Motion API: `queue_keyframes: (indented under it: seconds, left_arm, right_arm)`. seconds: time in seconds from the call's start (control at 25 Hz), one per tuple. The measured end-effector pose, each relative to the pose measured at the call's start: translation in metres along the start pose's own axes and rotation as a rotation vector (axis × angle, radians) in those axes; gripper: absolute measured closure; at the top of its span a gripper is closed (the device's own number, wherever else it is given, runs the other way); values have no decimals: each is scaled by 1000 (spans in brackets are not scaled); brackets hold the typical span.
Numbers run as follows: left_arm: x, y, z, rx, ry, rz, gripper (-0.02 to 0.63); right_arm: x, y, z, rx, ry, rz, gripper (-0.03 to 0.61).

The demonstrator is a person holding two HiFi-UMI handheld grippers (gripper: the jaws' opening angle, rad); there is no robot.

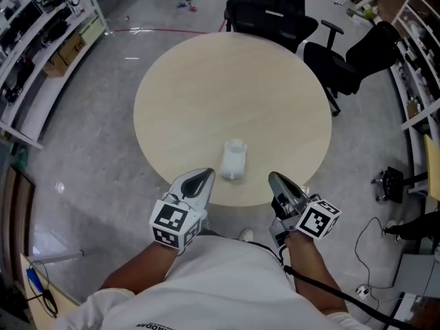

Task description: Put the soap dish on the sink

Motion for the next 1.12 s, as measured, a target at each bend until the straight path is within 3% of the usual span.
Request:
queue_keyframes:
  seconds: [0.28,0.56,0.76,1.12]
  left_arm:
    - [47,-2,-15,60,-14,-95,606]
    - [70,16,-1,51,9,-188,606]
    - [72,17,6,16,5,-171,606]
    - [33,11,-3,-5,-22,-75,606]
  right_arm:
    - [8,42,-9,-44,51,-92,577]
    - [19,61,-6,-75,60,-153,577]
    - [21,69,-3,-68,6,-150,577]
    - [5,52,14,-12,23,-46,577]
Point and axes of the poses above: the fingertips, and each gripper's own axes: y backward along the fingers, x to its right, z out of its underside, the point moved 6 cm from there along y, backward along the fingers, and after that the axes turned 6 degrees about z, right-handed, at the moved point
